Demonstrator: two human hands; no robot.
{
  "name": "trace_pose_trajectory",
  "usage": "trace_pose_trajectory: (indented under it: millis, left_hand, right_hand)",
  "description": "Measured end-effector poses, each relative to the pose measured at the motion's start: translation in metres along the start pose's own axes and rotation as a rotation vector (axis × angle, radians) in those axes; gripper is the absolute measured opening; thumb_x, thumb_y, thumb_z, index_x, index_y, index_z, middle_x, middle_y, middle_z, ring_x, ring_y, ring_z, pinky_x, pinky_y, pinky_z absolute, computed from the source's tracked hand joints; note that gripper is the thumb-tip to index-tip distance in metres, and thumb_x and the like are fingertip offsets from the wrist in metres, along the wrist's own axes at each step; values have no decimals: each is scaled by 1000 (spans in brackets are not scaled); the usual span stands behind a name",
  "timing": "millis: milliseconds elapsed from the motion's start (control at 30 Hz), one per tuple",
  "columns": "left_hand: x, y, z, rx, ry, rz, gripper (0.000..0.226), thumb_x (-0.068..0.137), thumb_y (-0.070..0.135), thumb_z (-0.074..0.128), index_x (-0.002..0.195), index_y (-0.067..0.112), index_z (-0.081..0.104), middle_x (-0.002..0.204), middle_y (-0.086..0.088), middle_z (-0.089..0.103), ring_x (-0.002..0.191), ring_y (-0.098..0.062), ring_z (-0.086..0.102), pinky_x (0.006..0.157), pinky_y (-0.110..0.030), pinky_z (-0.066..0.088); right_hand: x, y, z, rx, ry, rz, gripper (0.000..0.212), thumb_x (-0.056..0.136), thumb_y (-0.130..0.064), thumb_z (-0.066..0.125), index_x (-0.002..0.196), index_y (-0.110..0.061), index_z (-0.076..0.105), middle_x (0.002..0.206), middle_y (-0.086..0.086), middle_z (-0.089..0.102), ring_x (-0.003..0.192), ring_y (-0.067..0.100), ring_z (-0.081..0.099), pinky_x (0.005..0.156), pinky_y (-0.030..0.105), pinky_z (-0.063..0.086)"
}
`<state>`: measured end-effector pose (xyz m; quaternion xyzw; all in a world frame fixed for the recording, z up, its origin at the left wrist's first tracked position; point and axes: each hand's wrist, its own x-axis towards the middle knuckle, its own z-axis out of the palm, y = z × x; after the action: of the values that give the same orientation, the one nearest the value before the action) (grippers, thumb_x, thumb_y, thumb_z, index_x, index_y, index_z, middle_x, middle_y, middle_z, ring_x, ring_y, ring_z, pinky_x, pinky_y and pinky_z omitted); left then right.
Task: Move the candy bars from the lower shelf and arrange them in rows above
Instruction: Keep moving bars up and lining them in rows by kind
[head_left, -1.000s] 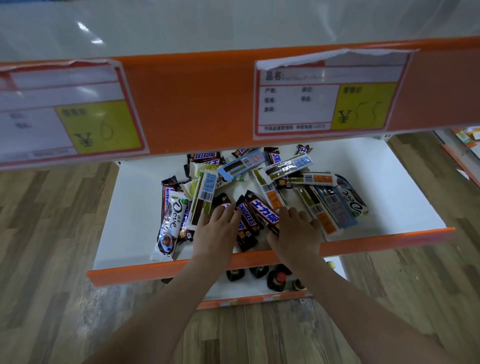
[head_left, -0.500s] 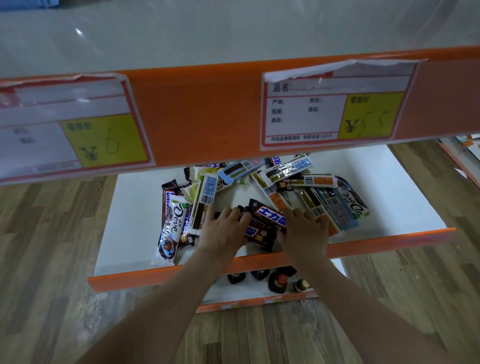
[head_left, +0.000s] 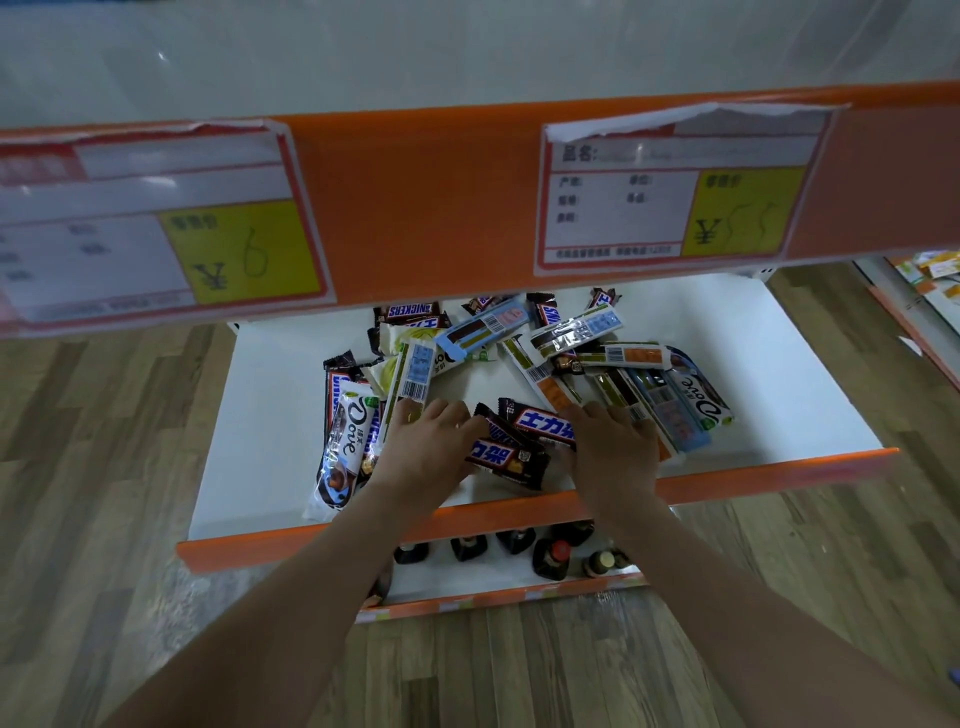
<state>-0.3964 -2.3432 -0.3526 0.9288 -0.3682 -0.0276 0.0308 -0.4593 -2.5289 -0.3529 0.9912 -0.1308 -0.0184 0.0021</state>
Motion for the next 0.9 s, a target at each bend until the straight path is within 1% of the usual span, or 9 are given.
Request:
trace_pose_trajectory:
  millis: [133,233,333,467,600,733,767,833,900]
  left_hand:
    - [-4,0,-10,-23,77,-48,42,84,38,63,122,23,53,115,1,57,114,-23,50,97,-44,29]
    - [-7,4,-21,-58,108,-70,40,72,32,76,108,21,63,100,-2,63,97,-27,59,86,-47,39]
    - [-11,7,-28,-58,151,-89,43,59,28,86,97,20,67,88,-2,65,84,-27,63,76,-47,45]
    - [-21,15,-39,-29,155,-97,42,59,29,86,97,20,68,88,-1,64,87,-26,63,77,-46,45]
    - [-32,20,-47,19,169,-83,48,45,28,92,86,21,68,80,1,64,78,-25,65,70,-43,49]
    - [-45,26,-52,12,183,-139,46,47,27,91,86,21,68,82,0,63,80,-25,64,75,-44,48]
    - [-50,29,-56,29,173,-149,44,52,28,90,89,23,67,86,1,62,84,-24,63,79,-44,47]
    - [-58,38,-62,53,137,-162,37,75,35,74,109,27,60,108,3,56,108,-19,53,96,-42,35]
    - [-67,43,-63,75,88,-209,35,89,38,56,122,31,50,123,6,48,123,-16,40,104,-37,23]
  right_hand:
    - [-5,5,-4,57,79,34,43,87,-37,62,125,-19,55,116,3,61,113,27,54,92,41,39]
    - [-7,7,-13,67,145,52,39,69,-30,81,101,-13,68,90,6,67,90,31,64,77,43,46]
    - [-10,8,-24,52,219,41,44,47,-23,92,83,-13,71,71,3,66,68,28,66,64,41,49]
    - [-19,13,-34,59,241,-14,44,46,-20,92,84,-14,71,72,3,66,68,27,66,64,41,50]
    - [-28,16,-45,47,213,-38,46,44,-20,93,84,-13,71,73,5,67,69,29,66,64,46,53]
    - [-42,17,-53,3,183,-27,44,48,-23,91,87,-16,71,74,4,66,73,28,65,68,44,50]
    - [-47,17,-57,-5,167,-29,42,55,-25,89,92,-18,70,79,3,67,79,28,65,72,44,49]
    - [-55,18,-63,-12,145,-29,37,73,-31,78,106,-22,66,96,0,67,96,26,62,83,42,45]
    - [-64,18,-66,-27,153,-32,35,74,-33,76,106,-24,65,99,-2,68,99,25,61,82,40,44]
